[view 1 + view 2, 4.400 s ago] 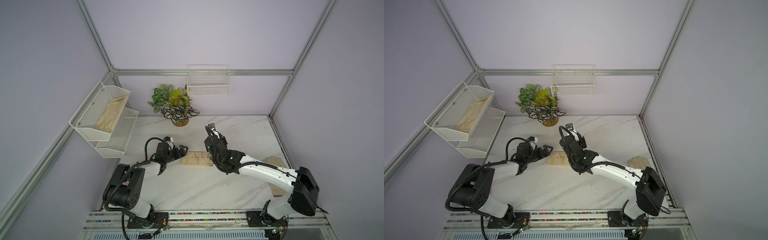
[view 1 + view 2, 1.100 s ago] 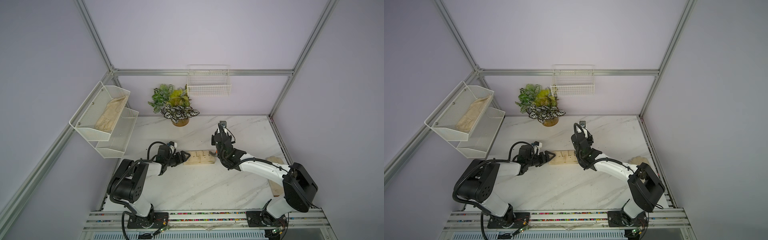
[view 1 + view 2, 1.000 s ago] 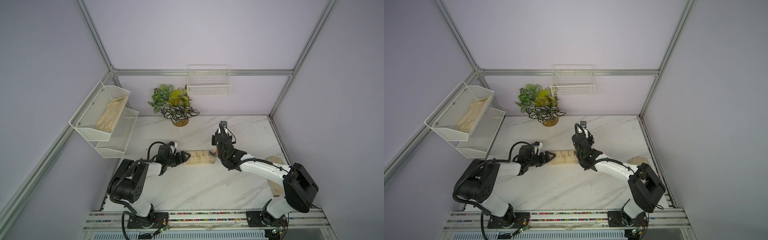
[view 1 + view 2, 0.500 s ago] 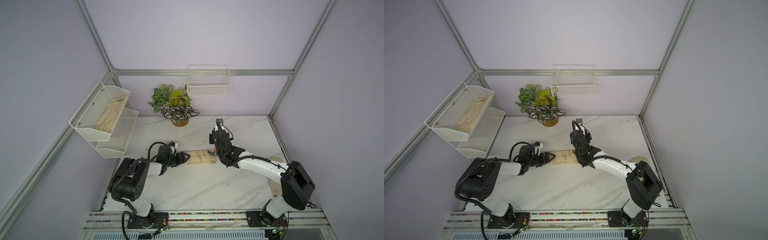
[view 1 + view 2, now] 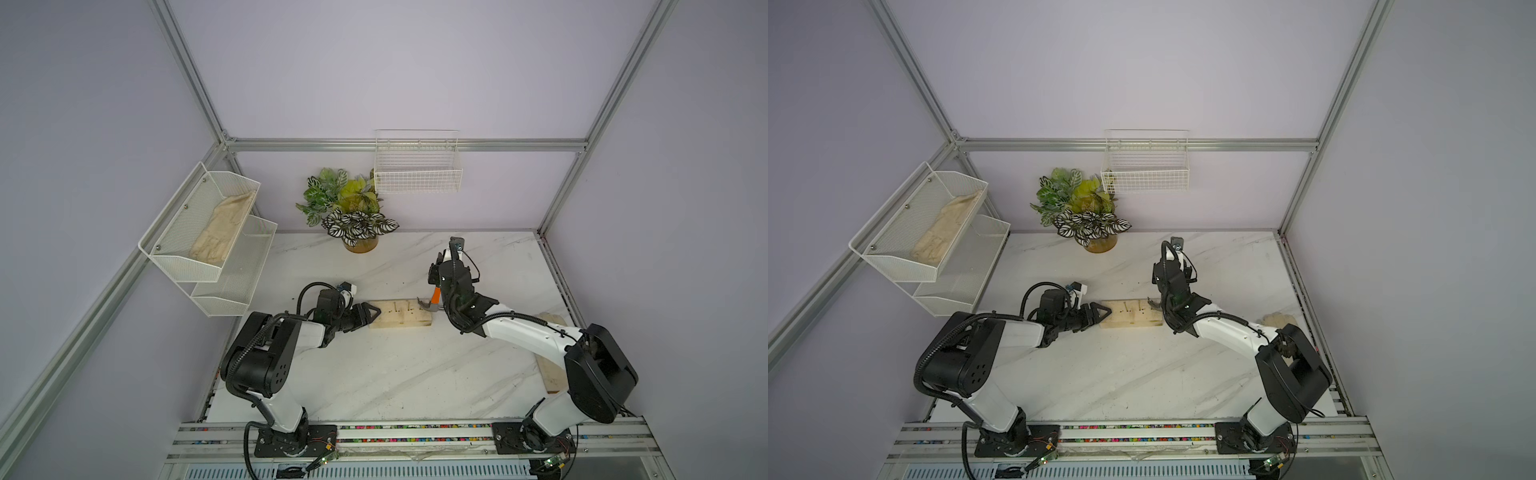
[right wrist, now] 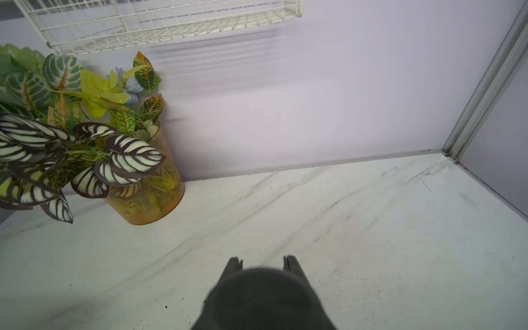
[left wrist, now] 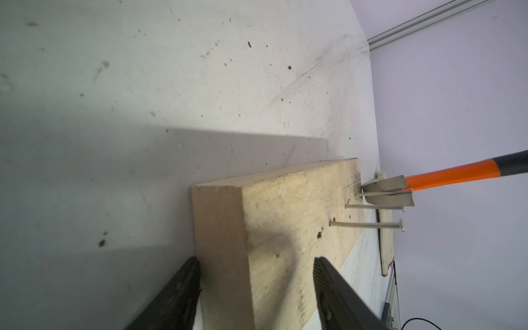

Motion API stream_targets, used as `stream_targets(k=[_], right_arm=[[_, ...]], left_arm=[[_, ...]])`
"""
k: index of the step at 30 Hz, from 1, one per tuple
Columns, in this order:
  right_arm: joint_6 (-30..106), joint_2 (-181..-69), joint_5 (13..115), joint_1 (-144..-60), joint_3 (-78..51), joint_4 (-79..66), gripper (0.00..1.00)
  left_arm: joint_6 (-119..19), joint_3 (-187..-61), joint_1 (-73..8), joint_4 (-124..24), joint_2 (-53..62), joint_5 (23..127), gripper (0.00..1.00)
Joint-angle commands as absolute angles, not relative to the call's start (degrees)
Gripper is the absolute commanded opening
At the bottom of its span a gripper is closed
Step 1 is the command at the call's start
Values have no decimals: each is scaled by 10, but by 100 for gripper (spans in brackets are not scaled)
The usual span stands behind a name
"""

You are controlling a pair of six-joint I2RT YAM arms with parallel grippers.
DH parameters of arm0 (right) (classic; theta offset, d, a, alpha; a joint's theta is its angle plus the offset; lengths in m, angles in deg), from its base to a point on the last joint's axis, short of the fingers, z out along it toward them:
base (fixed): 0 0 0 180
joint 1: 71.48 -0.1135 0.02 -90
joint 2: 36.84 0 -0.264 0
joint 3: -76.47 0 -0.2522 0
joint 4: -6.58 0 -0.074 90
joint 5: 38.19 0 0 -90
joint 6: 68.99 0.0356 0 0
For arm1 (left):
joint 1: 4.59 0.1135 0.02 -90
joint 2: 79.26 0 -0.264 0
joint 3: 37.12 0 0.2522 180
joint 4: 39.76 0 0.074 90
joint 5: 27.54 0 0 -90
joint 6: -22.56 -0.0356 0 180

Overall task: Use a claw hammer to pull out a nail
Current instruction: Remove the nail from the mounting plate.

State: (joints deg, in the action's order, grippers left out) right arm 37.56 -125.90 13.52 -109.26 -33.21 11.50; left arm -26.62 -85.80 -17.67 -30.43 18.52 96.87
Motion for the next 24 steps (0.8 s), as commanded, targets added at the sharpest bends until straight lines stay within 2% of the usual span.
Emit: stream_targets(k=[1,24], right_arm=[[461,-1254,188,-1087,-356,146,0],[592,-1241,265,-1024,-522,331,0]], left_arm=[[-278,-869,-184,-340,210,997,63],[-292,-874,-183,-372,223,988,62]])
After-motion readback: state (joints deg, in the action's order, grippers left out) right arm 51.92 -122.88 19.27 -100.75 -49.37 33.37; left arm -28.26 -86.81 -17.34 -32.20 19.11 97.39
